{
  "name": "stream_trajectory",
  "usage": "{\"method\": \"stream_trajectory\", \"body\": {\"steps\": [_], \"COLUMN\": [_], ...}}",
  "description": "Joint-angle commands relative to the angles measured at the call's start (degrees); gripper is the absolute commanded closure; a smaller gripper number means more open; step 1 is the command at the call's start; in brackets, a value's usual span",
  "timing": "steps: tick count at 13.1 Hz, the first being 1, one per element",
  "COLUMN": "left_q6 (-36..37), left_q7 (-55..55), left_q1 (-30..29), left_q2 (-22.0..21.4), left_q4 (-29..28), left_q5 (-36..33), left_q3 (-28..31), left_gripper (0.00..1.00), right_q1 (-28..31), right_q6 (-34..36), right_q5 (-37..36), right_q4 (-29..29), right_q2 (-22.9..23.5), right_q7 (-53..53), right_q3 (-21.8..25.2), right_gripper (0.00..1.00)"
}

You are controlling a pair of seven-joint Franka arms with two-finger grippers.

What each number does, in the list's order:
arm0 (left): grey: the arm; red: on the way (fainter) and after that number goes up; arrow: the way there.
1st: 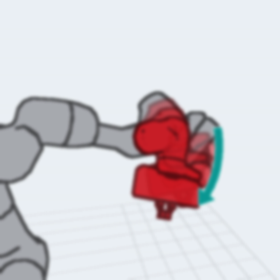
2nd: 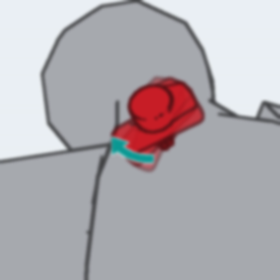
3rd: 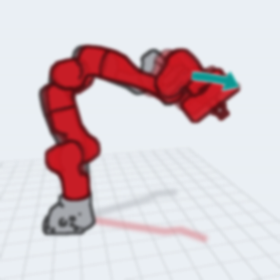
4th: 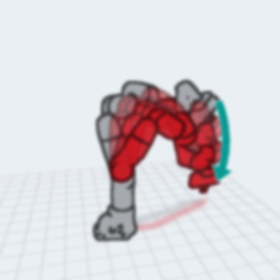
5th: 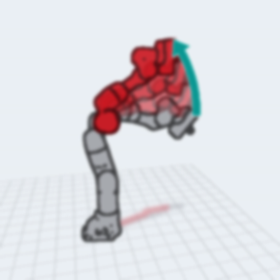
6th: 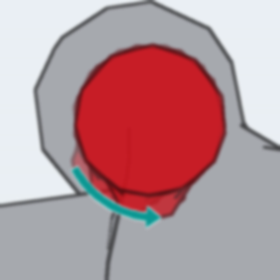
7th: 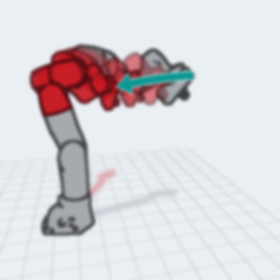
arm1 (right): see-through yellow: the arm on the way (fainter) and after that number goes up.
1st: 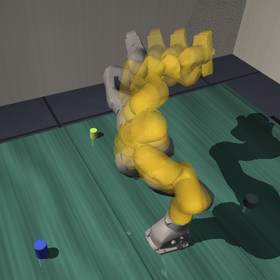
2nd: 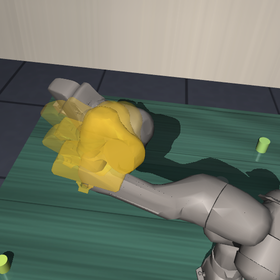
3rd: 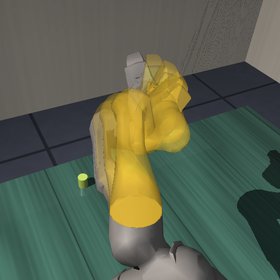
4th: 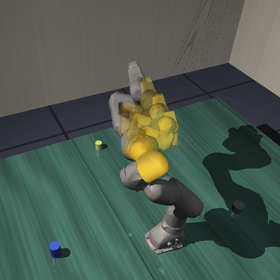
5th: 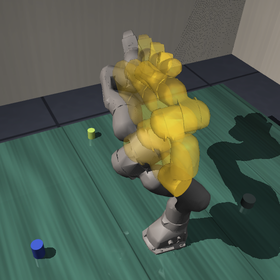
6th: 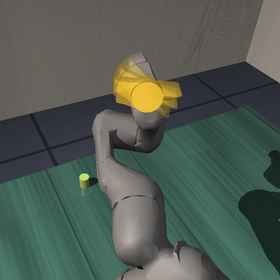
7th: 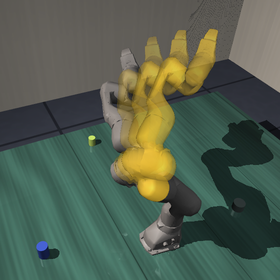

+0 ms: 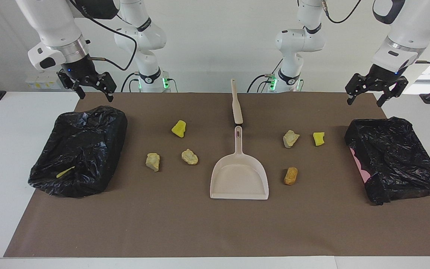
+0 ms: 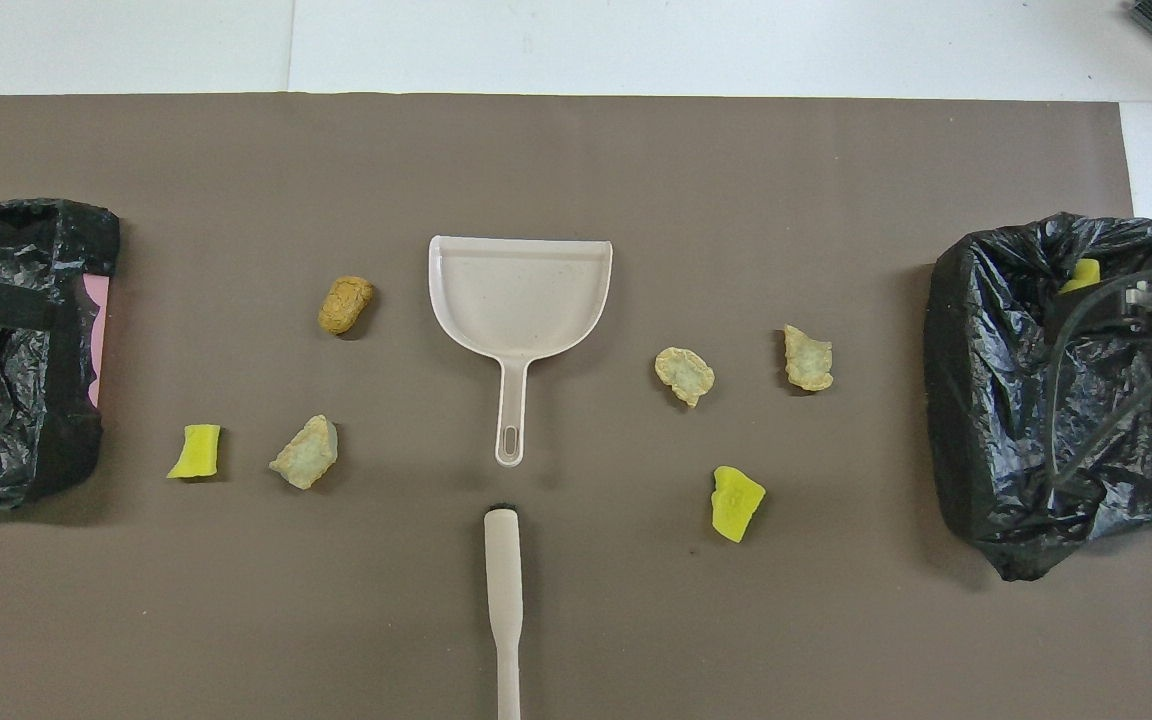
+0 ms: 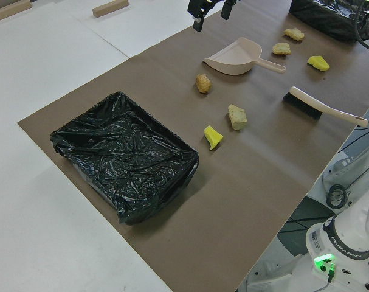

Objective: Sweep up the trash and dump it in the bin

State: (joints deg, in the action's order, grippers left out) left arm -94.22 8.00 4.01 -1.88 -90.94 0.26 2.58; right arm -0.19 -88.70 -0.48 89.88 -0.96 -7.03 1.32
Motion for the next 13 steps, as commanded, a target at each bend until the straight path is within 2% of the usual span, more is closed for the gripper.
{"method": "stream_trajectory", "body": {"steps": [1, 13], "left_q6": [3.4, 4.4], "left_q7": [0.8, 0.6], "left_q1": [-0.5, -0.6], "left_q2": [-1.2, -1.1], "left_q4": [-0.6, -0.3], "left_q5": [0.4, 0.4], "left_q3": [-0.3, -0.3], "left_gripper": [0.00, 0.00], "right_q1": [0.2, 0.2], "right_q6": [1.1, 0.9], "right_q5": [1.3, 1.3], "right_q4": [0.2, 0.6], "right_q2": [-0.7, -1.2], "right_q7": [0.7, 1.3], "right_q3": [0.0, -0.9], "right_gripper": [0.00, 0.00]}}
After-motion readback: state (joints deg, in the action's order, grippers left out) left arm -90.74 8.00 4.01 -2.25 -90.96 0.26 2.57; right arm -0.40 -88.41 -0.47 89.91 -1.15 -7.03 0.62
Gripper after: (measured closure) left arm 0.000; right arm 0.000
